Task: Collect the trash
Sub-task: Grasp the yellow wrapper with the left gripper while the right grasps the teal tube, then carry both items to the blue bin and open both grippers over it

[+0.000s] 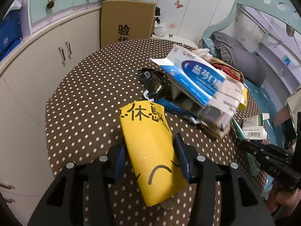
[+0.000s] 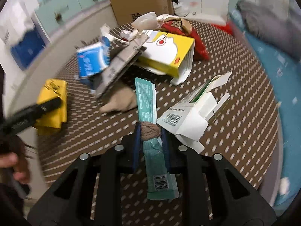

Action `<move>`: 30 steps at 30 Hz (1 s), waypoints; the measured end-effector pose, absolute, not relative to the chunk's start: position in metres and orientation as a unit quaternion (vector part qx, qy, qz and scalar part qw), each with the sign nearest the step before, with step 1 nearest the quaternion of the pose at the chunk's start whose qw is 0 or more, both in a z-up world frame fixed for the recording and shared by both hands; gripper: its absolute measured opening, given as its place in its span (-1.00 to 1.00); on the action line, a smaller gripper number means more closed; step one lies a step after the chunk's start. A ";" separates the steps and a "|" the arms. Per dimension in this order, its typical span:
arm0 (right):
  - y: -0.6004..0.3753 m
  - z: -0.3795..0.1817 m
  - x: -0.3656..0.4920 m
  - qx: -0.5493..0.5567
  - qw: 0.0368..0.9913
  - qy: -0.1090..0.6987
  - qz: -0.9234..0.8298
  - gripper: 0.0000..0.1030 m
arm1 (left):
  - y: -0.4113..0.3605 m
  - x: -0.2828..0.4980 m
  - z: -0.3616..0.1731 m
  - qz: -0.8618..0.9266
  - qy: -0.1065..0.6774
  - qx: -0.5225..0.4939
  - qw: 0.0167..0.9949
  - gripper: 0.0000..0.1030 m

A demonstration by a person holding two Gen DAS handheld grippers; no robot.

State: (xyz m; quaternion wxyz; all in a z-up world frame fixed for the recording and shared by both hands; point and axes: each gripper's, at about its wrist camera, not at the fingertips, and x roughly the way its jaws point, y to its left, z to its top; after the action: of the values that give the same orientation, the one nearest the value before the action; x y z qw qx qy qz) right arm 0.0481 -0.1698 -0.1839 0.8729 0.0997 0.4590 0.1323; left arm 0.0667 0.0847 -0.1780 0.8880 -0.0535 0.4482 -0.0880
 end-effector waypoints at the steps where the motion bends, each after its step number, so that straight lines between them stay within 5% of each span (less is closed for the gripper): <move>1: -0.171 -0.183 0.041 0.113 0.871 0.457 0.139 -0.59 | 0.083 0.061 -0.176 -0.092 0.447 -0.049 0.889 -0.08; 10: -0.174 -0.178 0.031 0.115 0.867 0.459 0.153 -0.55 | 0.056 0.048 -0.160 -0.121 0.435 -0.036 0.891 -0.07; 12: -0.168 -0.184 0.033 0.088 0.868 0.468 0.142 -0.36 | 0.050 0.050 -0.159 -0.124 0.435 -0.035 0.891 -0.07; 13: -0.167 -0.183 0.031 0.087 0.870 0.464 0.145 0.02 | 0.048 0.049 -0.159 -0.125 0.434 -0.033 0.891 -0.06; 14: -0.168 -0.178 0.024 0.093 0.873 0.454 0.151 0.15 | 0.046 0.048 -0.159 -0.126 0.434 -0.031 0.891 -0.06; 16: -0.169 -0.171 0.013 0.094 0.876 0.447 0.153 0.15 | 0.044 0.048 -0.160 -0.127 0.436 -0.029 0.890 -0.06; 20: -0.155 -0.172 0.013 0.057 0.877 0.454 0.145 0.15 | 0.042 0.049 -0.165 -0.130 0.441 -0.028 0.888 -0.06; 23: -0.144 -0.184 0.028 0.035 0.872 0.470 0.129 -0.24 | 0.040 0.050 -0.166 -0.133 0.441 -0.027 0.887 -0.06; 26: -0.133 -0.187 0.032 0.010 0.879 0.461 0.119 -0.35 | 0.040 0.048 -0.163 -0.133 0.436 -0.027 0.890 -0.06; 27: -0.131 -0.187 0.033 0.000 0.880 0.460 0.118 -0.60 | 0.040 0.048 -0.162 -0.132 0.436 -0.026 0.890 -0.06; 30: -0.131 -0.176 0.027 0.024 0.882 0.445 0.152 -0.60 | 0.040 0.048 -0.163 -0.132 0.437 -0.027 0.889 -0.06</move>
State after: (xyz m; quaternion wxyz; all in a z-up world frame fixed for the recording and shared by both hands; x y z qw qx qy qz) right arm 0.0275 -0.1307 -0.1764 0.8822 0.0242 0.4450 0.1521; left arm 0.0476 0.0397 -0.1626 0.8893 -0.0268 0.4369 -0.1324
